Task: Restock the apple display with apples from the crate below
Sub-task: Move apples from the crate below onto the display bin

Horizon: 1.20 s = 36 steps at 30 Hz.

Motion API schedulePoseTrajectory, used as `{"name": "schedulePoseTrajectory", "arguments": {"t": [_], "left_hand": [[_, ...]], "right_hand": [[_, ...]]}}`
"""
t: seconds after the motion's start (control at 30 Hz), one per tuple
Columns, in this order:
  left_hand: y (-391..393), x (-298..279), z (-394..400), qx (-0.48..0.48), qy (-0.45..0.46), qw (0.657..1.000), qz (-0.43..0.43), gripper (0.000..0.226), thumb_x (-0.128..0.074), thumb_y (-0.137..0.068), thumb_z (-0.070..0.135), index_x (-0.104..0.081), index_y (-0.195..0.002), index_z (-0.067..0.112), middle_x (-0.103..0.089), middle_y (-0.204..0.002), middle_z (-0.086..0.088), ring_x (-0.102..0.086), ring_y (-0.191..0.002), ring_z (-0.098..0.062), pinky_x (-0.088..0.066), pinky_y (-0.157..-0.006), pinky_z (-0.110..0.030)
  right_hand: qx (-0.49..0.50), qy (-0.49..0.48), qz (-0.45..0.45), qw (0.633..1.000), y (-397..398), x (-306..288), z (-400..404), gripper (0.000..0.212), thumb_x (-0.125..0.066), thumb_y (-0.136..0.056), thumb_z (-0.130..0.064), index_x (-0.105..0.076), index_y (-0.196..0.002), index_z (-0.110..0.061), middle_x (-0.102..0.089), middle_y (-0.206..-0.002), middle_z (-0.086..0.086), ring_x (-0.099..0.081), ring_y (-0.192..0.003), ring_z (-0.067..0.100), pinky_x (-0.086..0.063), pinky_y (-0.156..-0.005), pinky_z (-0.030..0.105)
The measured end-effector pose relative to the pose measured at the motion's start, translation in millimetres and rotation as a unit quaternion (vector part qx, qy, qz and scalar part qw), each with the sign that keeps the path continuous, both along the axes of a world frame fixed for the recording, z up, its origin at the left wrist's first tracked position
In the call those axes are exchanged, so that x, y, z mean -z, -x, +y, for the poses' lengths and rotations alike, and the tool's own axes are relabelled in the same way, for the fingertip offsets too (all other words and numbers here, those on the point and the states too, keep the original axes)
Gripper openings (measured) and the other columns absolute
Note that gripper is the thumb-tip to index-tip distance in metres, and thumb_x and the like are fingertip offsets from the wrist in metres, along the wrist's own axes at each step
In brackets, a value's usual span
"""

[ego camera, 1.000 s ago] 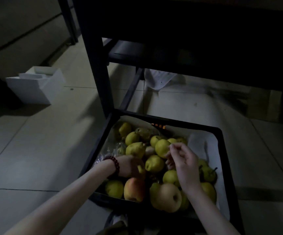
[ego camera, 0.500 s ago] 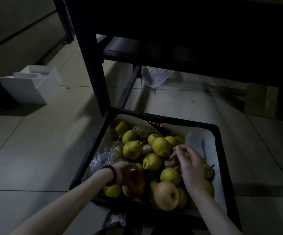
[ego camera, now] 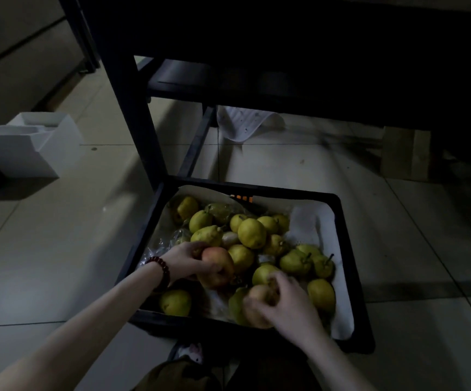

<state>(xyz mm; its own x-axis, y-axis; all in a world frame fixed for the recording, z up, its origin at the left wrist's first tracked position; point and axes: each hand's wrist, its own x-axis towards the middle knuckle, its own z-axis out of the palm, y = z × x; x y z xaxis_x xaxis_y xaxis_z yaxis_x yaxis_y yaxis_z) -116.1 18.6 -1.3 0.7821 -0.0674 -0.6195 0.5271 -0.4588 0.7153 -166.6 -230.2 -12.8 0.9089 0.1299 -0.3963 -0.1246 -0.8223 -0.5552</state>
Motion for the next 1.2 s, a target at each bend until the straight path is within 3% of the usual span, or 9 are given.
{"name": "schedulePoseTrajectory", "arguments": {"t": [0.13,0.3,0.43,0.57,0.67,0.8,1.0,1.13,1.2], "left_hand": [[4.3,0.2,-2.1,0.005,-0.015,1.000,-0.007,0.103,-0.083,-0.044,0.049,-0.044,-0.136,0.023,-0.056,-0.119,-0.002,-0.059,-0.107,-0.019,-0.056,-0.086,-0.034],[7.7,-1.1,-7.8,0.004,-0.020,1.000,0.005,0.091,-0.084,-0.055,0.048,-0.047,-0.134,0.023,-0.058,-0.114,0.003,-0.059,-0.106,-0.019,-0.054,-0.093,-0.038],[6.1,2.3,-11.3,-0.030,-0.021,0.999,-0.019,0.105,-0.082,-0.035,0.061,-0.052,-0.129,0.023,-0.061,-0.119,-0.005,-0.063,-0.104,-0.022,-0.057,-0.088,-0.041],[1.9,-14.6,-17.1,-0.090,0.060,0.994,0.005,0.078,-0.080,-0.064,0.041,-0.047,-0.132,0.021,-0.058,-0.122,-0.011,-0.064,-0.095,-0.024,-0.059,-0.075,-0.038],[-3.5,-27.1,-21.9,-0.141,0.108,0.984,0.009,0.061,-0.070,-0.079,0.028,-0.045,-0.134,0.018,-0.059,-0.109,-0.008,-0.060,-0.091,-0.021,-0.053,-0.070,-0.031],[-18.2,-52.7,-21.6,-0.163,0.177,0.971,0.003,0.088,-0.078,-0.056,0.044,-0.046,-0.135,0.019,-0.061,-0.117,-0.016,-0.062,-0.103,-0.032,-0.054,-0.083,-0.042],[-50.2,-110.7,-25.3,-0.178,0.254,0.951,-0.002,0.072,-0.084,-0.054,0.047,-0.063,-0.114,0.014,-0.070,-0.110,-0.020,-0.066,-0.104,-0.036,-0.048,-0.099,-0.049],[-56.0,-164.8,-27.2,-0.181,0.259,0.948,0.026,0.058,-0.079,-0.060,0.041,-0.064,-0.108,0.012,-0.069,-0.108,-0.023,-0.066,-0.101,-0.037,-0.051,-0.095,-0.046],[-56.9,-191.9,-23.8,-0.171,0.257,0.950,0.047,0.067,-0.082,-0.057,0.043,-0.065,-0.113,0.011,-0.070,-0.109,-0.023,-0.066,-0.103,-0.038,-0.050,-0.097,-0.048]], "right_hand": [[0.008,0.060,0.030,0.998,18.6,23.1,10.7,0.102,-0.061,-0.058,-0.082,-0.017,-0.141,-0.041,-0.025,-0.151,-0.001,-0.041,-0.134,0.032,-0.050,-0.091,0.043],[0.032,0.030,0.046,0.998,13.3,22.7,16.2,0.098,-0.070,-0.066,-0.063,-0.022,-0.146,-0.035,-0.025,-0.154,0.006,-0.046,-0.131,0.032,-0.047,-0.092,0.038],[0.115,-0.118,0.046,0.985,10.4,14.7,6.4,0.083,-0.080,-0.064,-0.045,-0.042,-0.137,-0.030,-0.046,-0.137,0.002,-0.050,-0.125,0.025,-0.049,-0.098,0.039],[0.180,-0.285,0.014,0.941,-6.5,-16.9,-13.9,0.052,-0.077,-0.077,-0.031,-0.050,-0.122,-0.030,-0.054,-0.126,0.000,-0.054,-0.104,0.014,-0.048,-0.083,0.030],[0.200,-0.339,-0.010,0.919,-28.5,-42.9,-22.8,0.067,-0.073,-0.070,-0.044,-0.050,-0.130,-0.029,-0.053,-0.129,0.000,-0.055,-0.111,0.018,-0.050,-0.092,0.036],[0.219,-0.423,-0.042,0.878,-58.4,-77.3,-26.9,0.085,-0.076,-0.055,-0.056,-0.051,-0.132,-0.030,-0.055,-0.130,0.000,-0.057,-0.115,0.022,-0.048,-0.101,0.050],[0.247,-0.492,-0.046,0.834,-89.2,-128.3,-21.7,0.082,-0.079,-0.065,-0.045,-0.047,-0.137,-0.021,-0.054,-0.125,0.006,-0.060,-0.109,0.029,-0.054,-0.071,0.039],[0.256,-0.474,-0.044,0.841,-92.2,-176.9,-16.5,0.058,-0.076,-0.070,-0.046,-0.056,-0.123,-0.032,-0.058,-0.121,-0.001,-0.059,-0.107,0.021,-0.053,-0.087,0.042],[0.242,-0.466,-0.057,0.849,-92.7,-205.6,-14.7,0.035,-0.073,-0.077,-0.040,-0.054,-0.107,-0.043,-0.056,-0.111,-0.013,-0.057,-0.097,0.008,-0.052,-0.078,0.029]]}}
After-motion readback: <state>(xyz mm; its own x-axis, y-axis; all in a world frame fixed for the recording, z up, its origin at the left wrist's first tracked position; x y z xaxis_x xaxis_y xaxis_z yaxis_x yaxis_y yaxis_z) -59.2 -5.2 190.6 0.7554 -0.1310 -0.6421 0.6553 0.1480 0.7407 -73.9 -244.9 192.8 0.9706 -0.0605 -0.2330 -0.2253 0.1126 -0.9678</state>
